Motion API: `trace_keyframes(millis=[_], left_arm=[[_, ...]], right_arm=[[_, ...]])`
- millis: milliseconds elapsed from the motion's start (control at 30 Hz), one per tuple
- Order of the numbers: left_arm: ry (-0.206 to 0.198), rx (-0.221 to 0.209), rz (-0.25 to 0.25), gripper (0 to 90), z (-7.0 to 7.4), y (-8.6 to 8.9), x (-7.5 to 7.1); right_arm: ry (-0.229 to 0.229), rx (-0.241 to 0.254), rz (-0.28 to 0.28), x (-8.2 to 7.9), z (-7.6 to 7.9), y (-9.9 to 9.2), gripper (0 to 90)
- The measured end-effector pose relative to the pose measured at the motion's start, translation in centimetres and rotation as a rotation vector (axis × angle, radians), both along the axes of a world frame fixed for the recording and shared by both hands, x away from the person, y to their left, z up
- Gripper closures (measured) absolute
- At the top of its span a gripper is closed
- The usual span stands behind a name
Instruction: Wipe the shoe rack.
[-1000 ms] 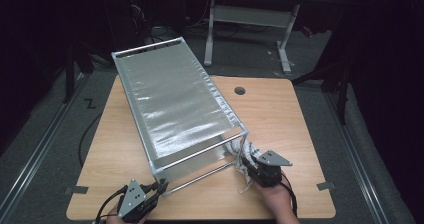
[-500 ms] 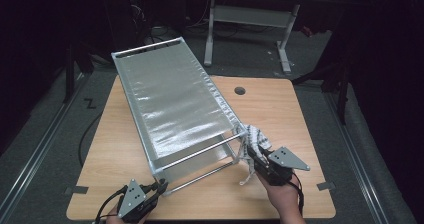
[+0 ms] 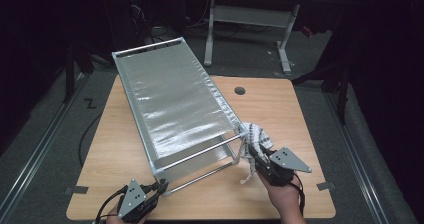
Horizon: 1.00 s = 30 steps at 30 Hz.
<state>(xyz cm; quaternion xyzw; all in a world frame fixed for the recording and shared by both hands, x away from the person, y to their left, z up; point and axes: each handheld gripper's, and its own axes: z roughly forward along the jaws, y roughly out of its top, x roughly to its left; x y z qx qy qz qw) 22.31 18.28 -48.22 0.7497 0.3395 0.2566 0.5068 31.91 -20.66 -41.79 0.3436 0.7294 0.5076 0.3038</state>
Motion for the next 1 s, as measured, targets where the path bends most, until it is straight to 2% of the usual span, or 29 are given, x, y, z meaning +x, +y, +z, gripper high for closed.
trace_keyframes(millis=[167,267,400,467,600,767,900,1000], left_arm=[[0.001,0.000,0.001,80.3,0.0,0.0,0.0],[0.002,0.003,-0.001,80.3,0.0,0.0,0.0],[0.002,0.002,0.001,80.3,0.0,0.0,0.0],[0.002,0.002,0.002,80.3,0.0,0.0,0.0],[0.003,0.000,0.002,80.4,0.0,0.1,0.1],[0.002,0.006,0.005,80.3,0.0,0.1,0.2],[-0.001,0.016,0.013,80.2,0.1,0.0,0.0],[-0.003,0.021,0.020,80.1,0.1,0.1,-0.4]], right_arm=[[0.080,-0.055,0.011,0.9,-2.2,0.3,73.2],[0.145,-0.083,0.019,1.5,-3.7,0.6,73.3],[0.219,-0.091,0.034,1.9,-5.1,0.7,73.2],[0.264,-0.111,0.040,2.2,-5.9,0.8,73.2],[0.322,-0.141,0.045,2.4,-7.0,1.0,72.6],[0.337,-0.137,0.035,2.5,-7.0,0.8,72.5],[0.283,-0.107,-0.038,2.7,-6.2,-0.4,72.7],[0.222,-0.095,-0.082,3.0,-5.5,-1.0,72.7]])
